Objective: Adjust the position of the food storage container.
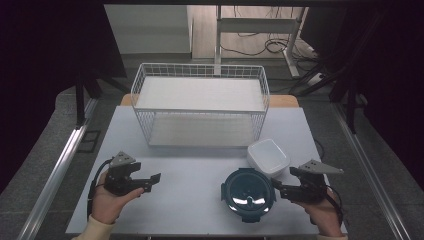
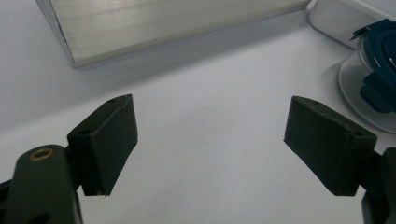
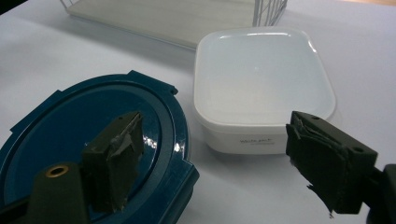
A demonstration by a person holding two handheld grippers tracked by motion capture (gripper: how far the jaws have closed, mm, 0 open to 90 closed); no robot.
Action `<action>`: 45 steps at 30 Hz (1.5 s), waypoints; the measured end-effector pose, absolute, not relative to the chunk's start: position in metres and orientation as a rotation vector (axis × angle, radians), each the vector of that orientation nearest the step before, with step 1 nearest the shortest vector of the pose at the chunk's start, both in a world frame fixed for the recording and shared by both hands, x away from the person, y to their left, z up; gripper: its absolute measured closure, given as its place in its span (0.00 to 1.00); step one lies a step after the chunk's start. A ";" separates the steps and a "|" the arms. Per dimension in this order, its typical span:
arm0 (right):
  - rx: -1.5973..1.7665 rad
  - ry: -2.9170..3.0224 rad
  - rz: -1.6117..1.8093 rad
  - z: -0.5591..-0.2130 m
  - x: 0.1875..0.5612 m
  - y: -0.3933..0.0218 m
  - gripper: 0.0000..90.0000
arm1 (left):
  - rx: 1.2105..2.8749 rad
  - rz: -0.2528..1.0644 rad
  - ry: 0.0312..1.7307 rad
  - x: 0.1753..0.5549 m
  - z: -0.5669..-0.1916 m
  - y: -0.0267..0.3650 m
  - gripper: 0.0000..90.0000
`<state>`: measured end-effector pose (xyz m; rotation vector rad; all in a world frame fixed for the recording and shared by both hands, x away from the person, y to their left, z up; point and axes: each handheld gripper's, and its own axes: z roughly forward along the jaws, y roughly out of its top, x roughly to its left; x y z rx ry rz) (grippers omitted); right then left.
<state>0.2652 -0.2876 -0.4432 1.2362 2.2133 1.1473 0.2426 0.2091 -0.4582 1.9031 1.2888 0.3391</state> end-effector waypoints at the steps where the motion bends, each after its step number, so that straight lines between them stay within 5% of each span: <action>1: 1.233 2.220 1.146 -0.444 0.266 -0.288 0.21 | 1.904 0.333 1.293 0.244 -0.459 0.209 0.19; 29: 1.326 2.210 1.143 -0.440 0.265 -0.304 0.32 | 1.932 0.297 1.270 0.242 -0.455 0.205 0.19; 45: 1.398 2.345 0.917 -0.455 0.263 -0.315 0.57 | 1.998 0.265 1.245 0.242 -0.465 0.192 0.19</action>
